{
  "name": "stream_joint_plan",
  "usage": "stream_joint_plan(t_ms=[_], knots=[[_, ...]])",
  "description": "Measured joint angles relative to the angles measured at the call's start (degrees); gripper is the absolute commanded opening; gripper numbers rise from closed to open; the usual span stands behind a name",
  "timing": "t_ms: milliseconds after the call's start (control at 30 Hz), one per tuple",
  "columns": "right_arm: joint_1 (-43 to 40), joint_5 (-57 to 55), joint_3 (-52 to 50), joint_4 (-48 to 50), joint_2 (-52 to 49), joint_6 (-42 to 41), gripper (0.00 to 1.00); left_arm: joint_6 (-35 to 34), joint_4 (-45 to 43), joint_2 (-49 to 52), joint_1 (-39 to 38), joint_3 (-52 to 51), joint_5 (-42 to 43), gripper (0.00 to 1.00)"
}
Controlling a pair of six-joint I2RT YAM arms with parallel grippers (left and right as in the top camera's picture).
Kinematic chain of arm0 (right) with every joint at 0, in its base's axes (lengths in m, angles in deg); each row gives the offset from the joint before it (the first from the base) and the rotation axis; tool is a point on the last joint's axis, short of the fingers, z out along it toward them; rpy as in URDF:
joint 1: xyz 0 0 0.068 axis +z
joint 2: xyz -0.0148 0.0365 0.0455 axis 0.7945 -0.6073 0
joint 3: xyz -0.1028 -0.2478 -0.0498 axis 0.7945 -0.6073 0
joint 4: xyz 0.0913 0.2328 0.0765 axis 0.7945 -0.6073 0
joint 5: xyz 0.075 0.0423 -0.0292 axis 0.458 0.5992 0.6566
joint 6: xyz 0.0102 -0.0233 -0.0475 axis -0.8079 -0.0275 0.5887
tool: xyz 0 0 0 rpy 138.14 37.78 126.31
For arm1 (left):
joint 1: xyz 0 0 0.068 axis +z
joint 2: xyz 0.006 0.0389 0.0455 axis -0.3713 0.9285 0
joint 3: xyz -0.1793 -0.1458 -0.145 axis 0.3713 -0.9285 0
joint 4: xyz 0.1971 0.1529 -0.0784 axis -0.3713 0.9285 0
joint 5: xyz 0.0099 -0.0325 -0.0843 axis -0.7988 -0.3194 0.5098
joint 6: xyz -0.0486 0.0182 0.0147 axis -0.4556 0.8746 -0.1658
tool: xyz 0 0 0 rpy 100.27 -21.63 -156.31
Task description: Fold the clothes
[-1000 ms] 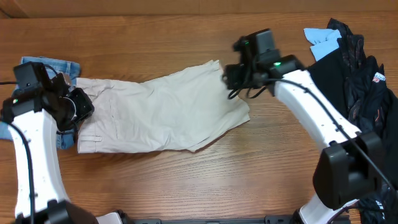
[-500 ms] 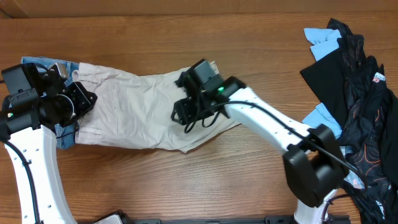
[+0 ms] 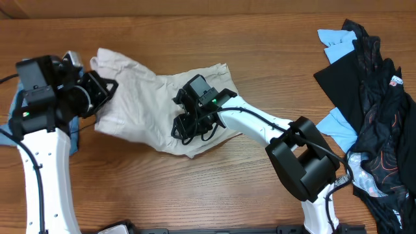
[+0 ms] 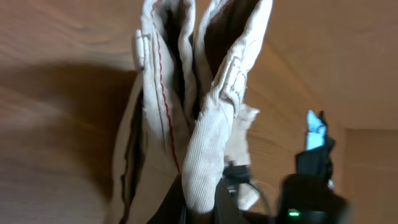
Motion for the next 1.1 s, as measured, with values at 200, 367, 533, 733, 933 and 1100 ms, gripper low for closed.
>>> stream_joint_plan(t_ms=[200,367,533,733,933,1100], knots=[[1.3,0.4,0.0,1.6,-1.9,0.0,0.45,-5.5,-5.4,0.0,-6.0,0.0,-0.7,0.04],[3.1,0.5,0.0,5.0,-2.1,0.0,0.45,-7.6,-5.4,0.0,-12.0,0.0,-4.3,0.04],[3.4,0.5,0.0,7.3,-2.1,0.0,0.45,-8.0,-5.4,0.1,-15.0,0.0,-6.7,0.04],[2.4,-2.1,0.0,3.1,-2.1,0.0,0.55,-8.0,-5.1,0.2,-15.4,0.0,-9.3,0.04],[-2.2,-8.9,0.0,-2.1,-0.4,0.1,0.58,-8.0,-5.0,0.2,-15.4,0.0,-10.8,0.04],[-10.0,-14.0,0.0,-6.2,5.0,0.1,0.58,-8.0,-4.9,0.2,-15.4,0.0,-12.1,0.04]])
